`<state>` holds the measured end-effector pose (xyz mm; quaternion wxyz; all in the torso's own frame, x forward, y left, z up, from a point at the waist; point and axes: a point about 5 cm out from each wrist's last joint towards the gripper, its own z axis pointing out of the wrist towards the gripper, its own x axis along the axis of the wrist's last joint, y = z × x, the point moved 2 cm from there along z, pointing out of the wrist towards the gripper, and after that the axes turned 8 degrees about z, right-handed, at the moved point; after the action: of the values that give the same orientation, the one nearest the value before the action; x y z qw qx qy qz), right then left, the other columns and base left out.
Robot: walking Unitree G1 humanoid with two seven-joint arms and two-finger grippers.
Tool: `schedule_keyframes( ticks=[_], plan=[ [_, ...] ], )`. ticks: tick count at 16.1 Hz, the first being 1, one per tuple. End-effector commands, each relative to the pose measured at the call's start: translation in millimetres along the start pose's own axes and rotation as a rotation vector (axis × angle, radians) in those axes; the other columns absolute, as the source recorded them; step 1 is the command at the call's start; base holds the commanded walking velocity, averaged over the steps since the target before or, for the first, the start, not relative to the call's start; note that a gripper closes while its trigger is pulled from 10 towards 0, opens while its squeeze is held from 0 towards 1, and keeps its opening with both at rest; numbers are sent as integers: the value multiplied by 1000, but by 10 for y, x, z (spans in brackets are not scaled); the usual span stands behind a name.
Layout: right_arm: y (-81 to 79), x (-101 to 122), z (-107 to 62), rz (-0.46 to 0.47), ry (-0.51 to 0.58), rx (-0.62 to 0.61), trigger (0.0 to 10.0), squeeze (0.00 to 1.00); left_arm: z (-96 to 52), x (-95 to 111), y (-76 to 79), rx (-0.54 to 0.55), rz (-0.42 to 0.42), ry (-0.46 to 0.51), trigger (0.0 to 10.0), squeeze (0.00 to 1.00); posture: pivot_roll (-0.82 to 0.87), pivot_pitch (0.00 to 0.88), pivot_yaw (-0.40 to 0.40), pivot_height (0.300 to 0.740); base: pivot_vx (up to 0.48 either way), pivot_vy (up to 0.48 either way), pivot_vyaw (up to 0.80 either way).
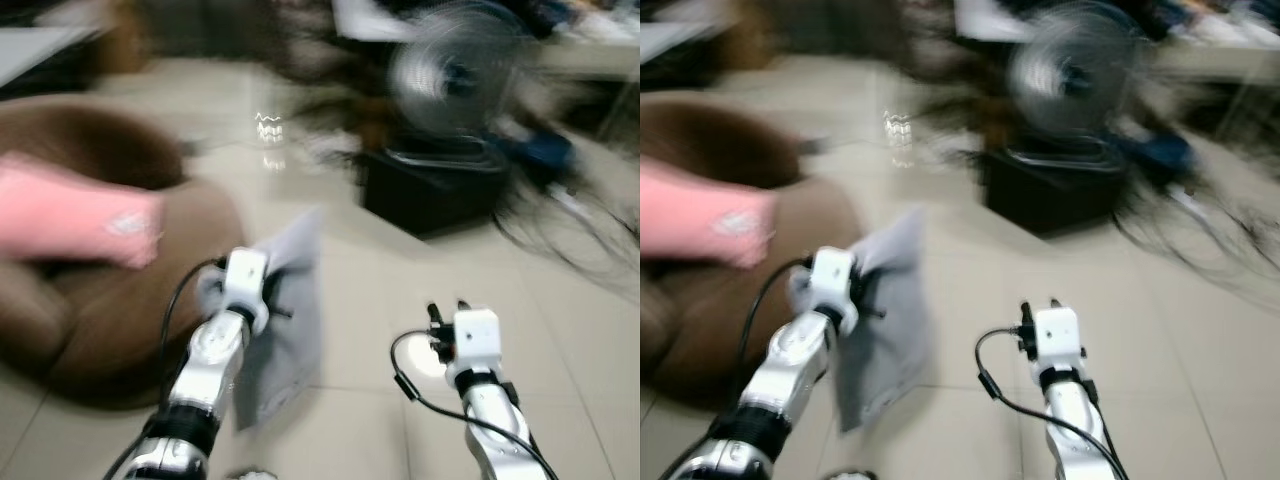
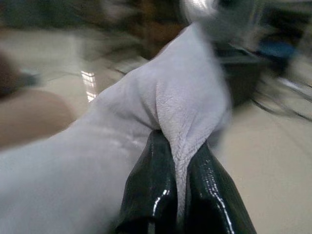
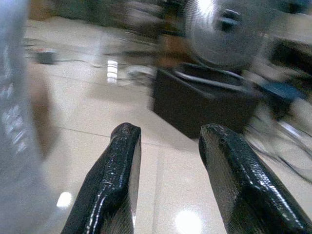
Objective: Move the pillow to the sofa from floor
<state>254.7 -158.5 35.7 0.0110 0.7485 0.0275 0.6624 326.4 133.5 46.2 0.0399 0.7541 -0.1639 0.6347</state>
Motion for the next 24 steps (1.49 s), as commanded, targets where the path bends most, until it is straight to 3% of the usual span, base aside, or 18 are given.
schedule_keyframes(
  ticks=[1, 6, 24],
  plan=[
    [-24, 21, 13, 9, 5, 1, 10000, 0, 14, 47, -53, 10, 32, 16, 0, 0, -47, 22, 51, 740, 472, 0, 0],
    [-76, 5, 39, 10, -6, 11, 10000, 0, 67, 73, 1, -19, 78, 9, 0, 0, -47, 15, 54, 740, 480, 0, 0],
    [-155, -15, 84, 27, -17, 11, 10000, 0, 53, 62, 73, -49, 91, 28, 0, 0, -33, 19, 62, 740, 480, 0, 0]
  ],
)
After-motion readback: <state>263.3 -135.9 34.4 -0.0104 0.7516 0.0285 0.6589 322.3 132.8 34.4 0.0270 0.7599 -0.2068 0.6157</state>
